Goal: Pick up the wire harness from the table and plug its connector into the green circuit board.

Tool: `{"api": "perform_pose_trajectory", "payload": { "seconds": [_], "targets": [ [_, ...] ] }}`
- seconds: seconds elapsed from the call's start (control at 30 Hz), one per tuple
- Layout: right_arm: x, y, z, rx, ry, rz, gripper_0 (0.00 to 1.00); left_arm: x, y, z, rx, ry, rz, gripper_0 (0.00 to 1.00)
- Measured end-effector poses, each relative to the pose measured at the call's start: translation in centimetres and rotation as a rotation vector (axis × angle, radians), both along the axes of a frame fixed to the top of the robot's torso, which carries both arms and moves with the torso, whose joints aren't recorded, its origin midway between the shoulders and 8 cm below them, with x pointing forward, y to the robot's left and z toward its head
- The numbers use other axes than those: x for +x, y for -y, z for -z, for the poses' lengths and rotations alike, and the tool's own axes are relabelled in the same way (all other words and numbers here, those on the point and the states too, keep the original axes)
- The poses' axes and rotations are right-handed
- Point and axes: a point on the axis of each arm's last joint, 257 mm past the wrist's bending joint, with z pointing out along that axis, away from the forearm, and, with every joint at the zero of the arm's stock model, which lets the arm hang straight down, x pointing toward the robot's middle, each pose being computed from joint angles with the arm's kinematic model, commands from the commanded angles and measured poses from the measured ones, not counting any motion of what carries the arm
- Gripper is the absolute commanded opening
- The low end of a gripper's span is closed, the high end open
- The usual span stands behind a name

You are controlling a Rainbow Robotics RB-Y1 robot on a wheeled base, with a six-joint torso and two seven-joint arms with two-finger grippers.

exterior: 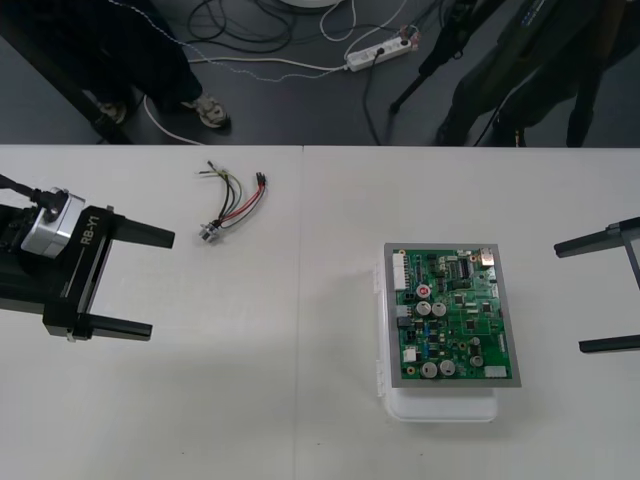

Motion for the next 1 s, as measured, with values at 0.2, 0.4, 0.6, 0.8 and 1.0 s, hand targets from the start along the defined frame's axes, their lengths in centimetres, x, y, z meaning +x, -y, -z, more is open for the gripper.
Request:
{"api": "perform_pose_trajectory", "payload": {
  "seconds": [0.2, 0.4, 0.6, 0.8, 1.0],
  "targets": [
    [-0.2, 0.1, 0.3, 0.002, -0.012, 0.004, 1.0, 1.1, -0.5, -0.1, -0.004, -0.005, -0.022, 1.0],
    [-0.7, -0.6, -0.4, 0.057, -0.033, -0.011, 1.0, 2.2, -0.7, 0.0, 0.038, 0.028, -0.035, 1.0],
    [-1.2, -1.3, -1.4, 0.128, -0.059, -0.027, 1.0, 3.1, -1.0, 0.3, 0.079, 0.054, -0.05, 1.0],
    [-1.5, -1.6, -2.1, 0.179, -0.078, -0.033, 1.0, 3.8, -1.3, 0.5, 0.11, 0.072, -0.063, 1.0],
    [-1.5, -1.9, -2.2, 0.198, -0.08, -0.033, 1.0, 4.6, -1.3, 0.2, 0.124, 0.095, -0.071, 1.0]
  ]
}}
